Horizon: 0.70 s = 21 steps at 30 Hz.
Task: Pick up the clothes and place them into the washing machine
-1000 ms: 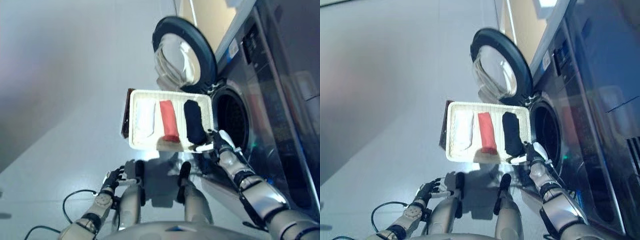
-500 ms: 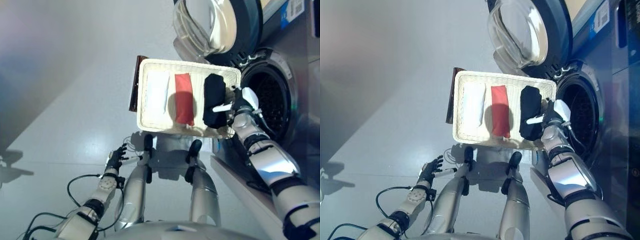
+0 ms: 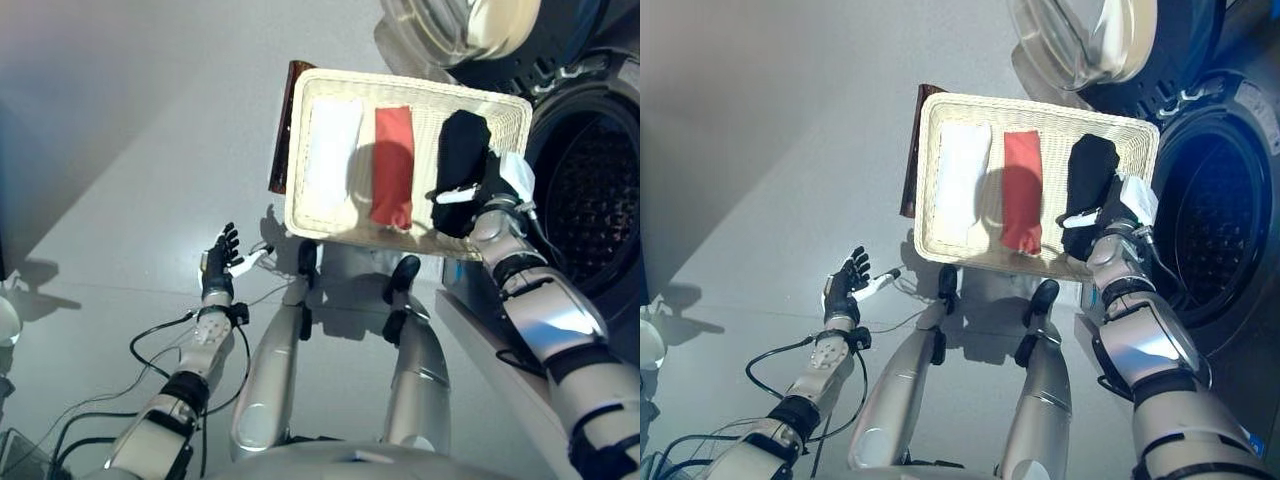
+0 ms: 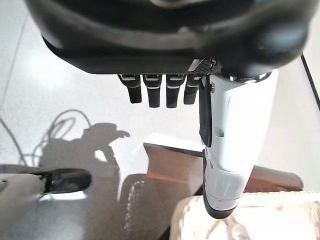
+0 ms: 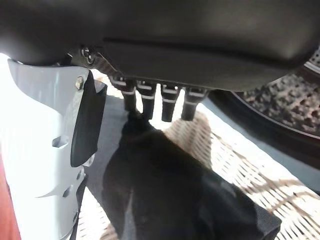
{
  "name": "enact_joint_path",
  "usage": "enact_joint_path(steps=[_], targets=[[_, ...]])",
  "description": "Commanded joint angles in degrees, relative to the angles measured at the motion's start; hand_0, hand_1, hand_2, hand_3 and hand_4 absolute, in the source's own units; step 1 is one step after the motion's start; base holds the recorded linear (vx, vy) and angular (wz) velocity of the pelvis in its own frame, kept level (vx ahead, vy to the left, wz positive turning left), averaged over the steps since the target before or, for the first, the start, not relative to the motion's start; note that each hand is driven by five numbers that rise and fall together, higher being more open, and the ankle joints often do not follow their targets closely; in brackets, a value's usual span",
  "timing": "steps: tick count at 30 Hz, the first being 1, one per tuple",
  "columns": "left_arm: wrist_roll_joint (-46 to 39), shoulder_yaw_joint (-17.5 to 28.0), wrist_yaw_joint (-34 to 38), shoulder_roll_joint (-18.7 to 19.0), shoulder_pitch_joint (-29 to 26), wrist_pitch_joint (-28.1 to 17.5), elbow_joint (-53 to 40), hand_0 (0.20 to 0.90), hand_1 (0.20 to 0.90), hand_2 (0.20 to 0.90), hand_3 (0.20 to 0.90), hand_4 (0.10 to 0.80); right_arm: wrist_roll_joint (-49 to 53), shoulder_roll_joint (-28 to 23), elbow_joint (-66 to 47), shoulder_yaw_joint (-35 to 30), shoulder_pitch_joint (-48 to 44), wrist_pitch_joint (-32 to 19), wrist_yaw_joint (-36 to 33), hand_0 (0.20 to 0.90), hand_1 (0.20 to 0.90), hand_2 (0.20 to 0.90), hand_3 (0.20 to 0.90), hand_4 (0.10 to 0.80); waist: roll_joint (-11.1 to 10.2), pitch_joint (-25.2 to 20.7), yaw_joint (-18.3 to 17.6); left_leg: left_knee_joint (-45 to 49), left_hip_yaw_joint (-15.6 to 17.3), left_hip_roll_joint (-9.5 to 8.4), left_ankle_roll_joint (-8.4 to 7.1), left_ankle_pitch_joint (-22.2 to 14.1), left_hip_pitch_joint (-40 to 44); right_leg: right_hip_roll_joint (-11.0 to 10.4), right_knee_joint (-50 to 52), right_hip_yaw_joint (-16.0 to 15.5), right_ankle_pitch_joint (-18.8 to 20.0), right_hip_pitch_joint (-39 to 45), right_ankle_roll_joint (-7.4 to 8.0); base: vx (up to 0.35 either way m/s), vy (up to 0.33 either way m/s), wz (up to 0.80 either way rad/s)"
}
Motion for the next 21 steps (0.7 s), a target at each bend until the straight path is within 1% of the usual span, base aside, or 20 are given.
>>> enact_joint_path(steps=[1, 2, 4, 6, 9, 10, 11, 12, 13, 14, 21], targets=[[-0.5, 1.5, 1.2, 3.0, 2.6, -3.5, -2.9, 0.900, 0.900, 0.900, 0.900, 0.800, -0.5, -2.6, 1.8, 3.5, -4.2, 0.4, -1.9, 0.900, 0.900, 0.900, 0.900, 0.800, 0.4, -1.8, 1.4, 5.9, -0.5, -0.09, -4.42, -5.6, -5.1, -0.2, 0.7, 3.2, -2.3, 0.2, 3.26, -0.072, 0.046, 0.05], [-0.6, 0.8, 1.2, 2.8, 2.9, -3.4, -2.8, 0.900, 0.900, 0.900, 0.900, 0.800, -0.6, -3.5, 2.9, 4.1, -6.2, 0.7, -2.2, 0.900, 0.900, 0.900, 0.900, 0.800, 0.9, -1.0, 1.7, 6.8, -0.4, -0.15, -4.22, -5.7, -6.7, -0.3, 1.7, 3.5, -2.5, -1.6, 3.24, -0.056, 0.036, 0.04], [-0.6, 0.2, 1.2, 2.7, 2.8, -3.2, -2.7, 0.900, 0.900, 0.900, 0.900, 0.800, -0.7, -3.9, 3.5, 4.6, -7.2, 0.8, -2.1, 0.900, 0.900, 0.900, 0.900, 0.800, 1.2, -0.7, 1.8, 7.6, -0.5, -0.19, -4.15, -5.8, -8.2, -0.5, 2.6, 3.7, -2.7, -2.9, 3.19, -0.050, 0.023, 0.03], [-0.8, -0.5, 1.3, 2.4, 2.4, -2.9, -2.2, 0.900, 0.900, 0.900, 0.900, 0.800, -1.3, -5.3, 4.2, 5.1, -8.5, 1.0, -2.6, 0.900, 0.900, 0.900, 0.900, 0.800, 2.1, -0.1, 1.8, 10.1, -0.5, -0.44, -3.98, -6.3, -11.4, -0.9, 5.8, 4.6, -3.7, -6.2, 2.88, -0.048, 0.045, 0.05], [-0.8, -1.1, 1.9, 2.2, 2.1, -2.7, -2.1, 0.900, 0.900, 0.900, 0.900, 0.800, -1.7, -6.2, 4.5, 5.4, -9.1, 1.1, -3.1, 0.900, 0.900, 0.900, 0.900, 0.800, 2.6, 0.5, 1.6, 13.2, -0.6, -0.67, -3.85, -7.3, -13.8, -0.9, 9.2, 5.2, -4.7, -8.7, 2.55, -0.025, 0.036, 0.09], [-0.7, -1.4, 2.2, 1.9, 1.9, -2.3, -1.6, 0.900, 0.900, 0.900, 0.900, 0.800, -1.8, -6.6, 4.6, 5.3, -9.1, 1.0, -3.2, 0.535, 0.535, 0.535, 0.535, 0.539, 3.0, 0.8, 1.4, 15.9, -0.5, -0.84, -3.65, -8.1, -15.7, -0.9, 11.8, 5.7, -5.6, -10.6, 2.18, 0.008, 0.032, 0.04], [-0.7, -1.6, 2.3, 1.8, 1.9, -2.2, -1.4, 0.900, 0.900, 0.900, 0.900, 0.800, -1.8, -6.7, 4.5, 5.3, -8.9, 1.0, -3.3, 0.436, 0.436, 0.436, 0.436, 0.469, 3.1, 0.7, 1.3, 16.7, -0.4, -0.96, -3.55, -8.5, -16.3, -0.8, 12.4, 6.1, -5.9, -11.2, 1.93, 0.008, 0.031, 0.02], [-0.7, -1.6, 2.3, 1.8, 1.9, -2.2, -1.3, 0.900, 0.900, 0.900, 0.900, 0.800, -1.8, -6.7, 4.5, 5.3, -8.9, 1.0, -3.3, 0.403, 0.403, 0.403, 0.403, 0.445, 3.1, 0.7, 1.4, 16.8, -0.4, -0.96, -3.54, -8.5, -16.3, -0.8, 12.5, 6.1, -5.9, -11.2, 1.93, 0.000, 0.000, 0.00], [-0.6, -1.8, 2.5, 1.7, 2.1, -2.2, -1.2, 0.900, 0.900, 0.900, 0.900, 0.800, -1.8, -6.5, 4.3, 5.3, -8.7, 0.9, -3.3, 0.318, 0.318, 0.318, 0.318, 0.384, 3.1, 0.8, 1.3, 17.5, -0.2, -1.05, -3.41, -8.8, -16.8, -0.8, 13.3, 6.3, -6.1, -11.8, 1.82, 0.000, 0.000, 0.00], [-0.5, -2.1, 2.5, 1.7, 2.3, -2.1, -1.0, 0.900, 0.900, 0.900, 0.900, 0.800, -1.7, -6.2, 4.1, 5.3, -8.3, 0.8, -3.4, 0.200, 0.200, 0.200, 0.200, 0.300, 3.1, 0.8, 1.2, 17.8, -0.2, -1.05, -3.38, -8.9, -17.1, -0.8, 13.3, 6.3, -6.1, -12.1, 1.70, 0.032, 0.020, -0.05], [-0.8, -3.5, 3.0, 1.6, 3.0, -2.4, 0.4, 0.900, 0.900, 0.900, 0.900, 0.800, -0.9, -4.6, 4.0, 4.7, -7.3, 0.5, -4.4, 0.200, 0.200, 0.200, 0.200, 0.300, 3.4, 0.0, 0.8, 15.4, 0.0, -1.19, -3.23, -8.3, -15.9, -0.2, 11.1, 6.7, -5.7, -11.4, 1.55, 0.029, 0.010, -0.06]])
